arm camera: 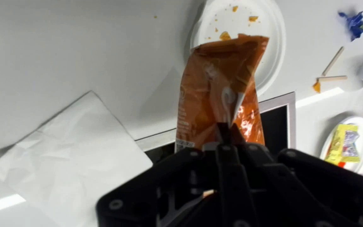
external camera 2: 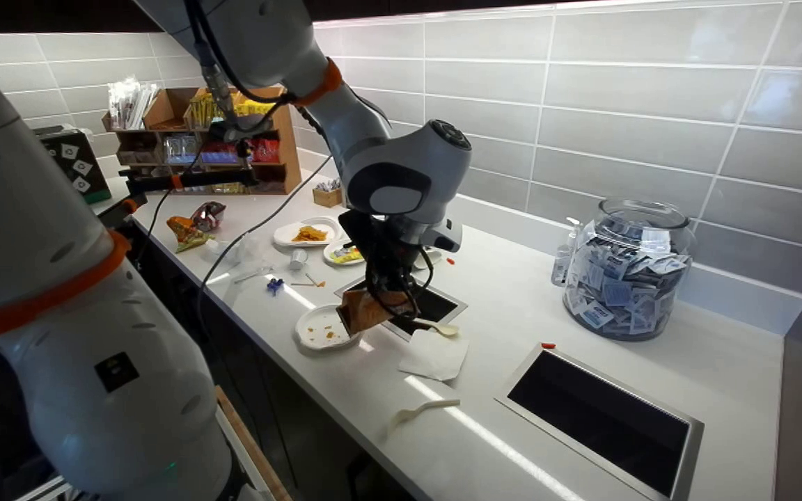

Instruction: Put some snacks on the white plate from the pack

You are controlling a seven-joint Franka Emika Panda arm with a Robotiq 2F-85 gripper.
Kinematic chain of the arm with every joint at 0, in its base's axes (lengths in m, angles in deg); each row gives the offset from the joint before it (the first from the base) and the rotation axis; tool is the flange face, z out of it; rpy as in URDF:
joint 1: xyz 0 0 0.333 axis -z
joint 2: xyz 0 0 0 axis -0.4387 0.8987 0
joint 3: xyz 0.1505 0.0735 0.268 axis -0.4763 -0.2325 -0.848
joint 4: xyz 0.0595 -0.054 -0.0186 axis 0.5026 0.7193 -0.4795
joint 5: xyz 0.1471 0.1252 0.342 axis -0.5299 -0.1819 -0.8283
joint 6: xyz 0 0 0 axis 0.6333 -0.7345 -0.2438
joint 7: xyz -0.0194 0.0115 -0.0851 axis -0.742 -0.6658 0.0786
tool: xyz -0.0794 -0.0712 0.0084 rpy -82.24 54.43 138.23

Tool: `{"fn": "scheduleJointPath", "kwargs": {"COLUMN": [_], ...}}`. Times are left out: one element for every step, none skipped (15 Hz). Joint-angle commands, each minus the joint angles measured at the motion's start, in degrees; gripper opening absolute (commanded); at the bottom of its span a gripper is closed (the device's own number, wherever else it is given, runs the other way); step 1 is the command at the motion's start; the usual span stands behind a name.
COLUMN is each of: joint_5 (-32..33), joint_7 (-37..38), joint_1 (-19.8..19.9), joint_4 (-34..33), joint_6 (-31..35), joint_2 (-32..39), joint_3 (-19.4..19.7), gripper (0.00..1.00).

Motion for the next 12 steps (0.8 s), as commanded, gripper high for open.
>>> {"fn": "scheduleJointPath", "kwargs": {"joint_5": [-6.85,-8.44,-10.14,-11.59,-12.99,-14.31,-15.27,-16.49,-17.22,-14.64,-15.31,-15.62], "joint_7": [-13.53,-17.33,-21.20,-24.94,-28.69,-32.34,-35.84,-39.64,-43.29,-36.94,-39.34,-40.60], "joint_1": [-2.88,-3.39,-3.88,-4.28,-4.54,-4.77,-5.06,-5.36,-5.38,-4.03,-4.09,-4.10], "joint_4": [2.67,2.83,3.11,3.28,3.48,3.76,4.16,4.13,3.44,2.59,2.60,2.60], "joint_6": [0.24,-0.10,-0.18,-0.53,-0.85,-1.14,-0.97,-0.68,-2.47,-0.83,-1.52,-1.75], "joint_2": [-2.72,-2.80,-2.92,-3.06,-3.16,-3.33,-3.36,-2.78,-1.58,-1.36,-1.22,-1.13], "joint_3": [1.49,1.68,1.83,1.97,1.93,1.82,1.45,1.21,1.47,0.28,0.21,0.17], "gripper": [0.00,0.00,0.00,0.00,0.00,0.00,0.00,0.00,0.00,0.01,0.01,0.01]}}
